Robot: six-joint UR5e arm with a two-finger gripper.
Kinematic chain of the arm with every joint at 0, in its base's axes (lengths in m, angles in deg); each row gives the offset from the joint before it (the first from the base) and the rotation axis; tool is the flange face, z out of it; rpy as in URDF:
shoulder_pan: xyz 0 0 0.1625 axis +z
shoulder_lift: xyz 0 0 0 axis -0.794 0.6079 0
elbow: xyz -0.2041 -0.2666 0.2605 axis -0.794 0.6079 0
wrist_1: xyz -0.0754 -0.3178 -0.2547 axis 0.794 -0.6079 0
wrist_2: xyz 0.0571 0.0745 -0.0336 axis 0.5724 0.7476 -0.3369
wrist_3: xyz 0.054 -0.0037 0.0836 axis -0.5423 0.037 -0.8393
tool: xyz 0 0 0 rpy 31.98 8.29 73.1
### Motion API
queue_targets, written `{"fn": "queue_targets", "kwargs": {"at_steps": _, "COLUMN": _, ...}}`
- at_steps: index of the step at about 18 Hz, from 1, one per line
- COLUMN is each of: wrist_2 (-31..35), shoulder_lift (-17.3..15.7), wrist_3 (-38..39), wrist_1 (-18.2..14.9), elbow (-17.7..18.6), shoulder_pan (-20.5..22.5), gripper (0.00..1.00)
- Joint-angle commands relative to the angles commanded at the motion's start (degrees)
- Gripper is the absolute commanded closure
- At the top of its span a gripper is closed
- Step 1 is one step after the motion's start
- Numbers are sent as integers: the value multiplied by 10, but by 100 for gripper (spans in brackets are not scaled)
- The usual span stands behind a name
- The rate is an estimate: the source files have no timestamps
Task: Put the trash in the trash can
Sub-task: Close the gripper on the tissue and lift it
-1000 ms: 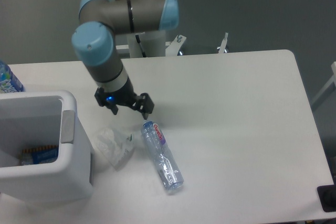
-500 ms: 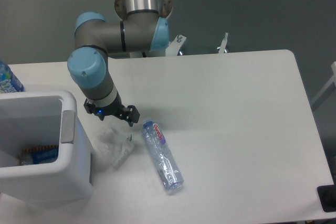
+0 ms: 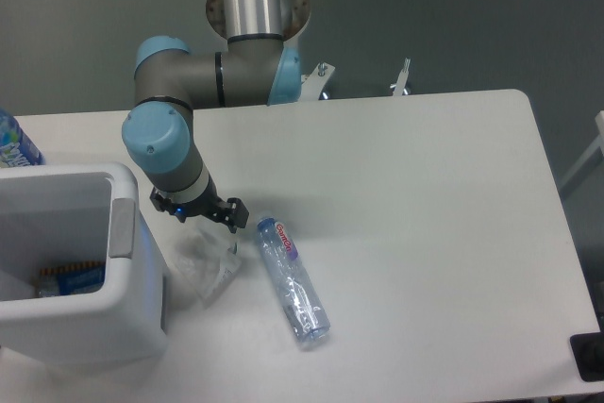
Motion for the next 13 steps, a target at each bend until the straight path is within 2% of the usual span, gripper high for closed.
{"fn": "queue_targets", "kwargs": {"at_steps": 3, "wrist_2": 0, "shoulder_lift": 1, "wrist_3": 1, "wrist_1": 0, "elbow": -2, "shoulder_pan": 1, "gripper": 53}}
{"fn": "queue_targets", "kwargs": {"at_steps": 6, "wrist_2": 3, "shoulder_lift": -1, "wrist_3": 15, "wrist_1": -1, "elbow": -1, "shoulder_pan": 2, "gripper": 95}}
{"fn": "queue_targets", "kwargs": {"at_steps": 7, "wrist_2": 3, "shoulder_lift": -3, "wrist_3": 15, "wrist_1": -1, "elbow": 0, "shoulder_pan": 2, "gripper": 100}}
{"fn": "queue_targets", "kwargs": {"at_steps": 13, "wrist_2": 5, "shoulder_lift": -7, "wrist_3": 9, "wrist_1": -4, "elbow": 0, "shoulder_pan": 8, "gripper": 100}}
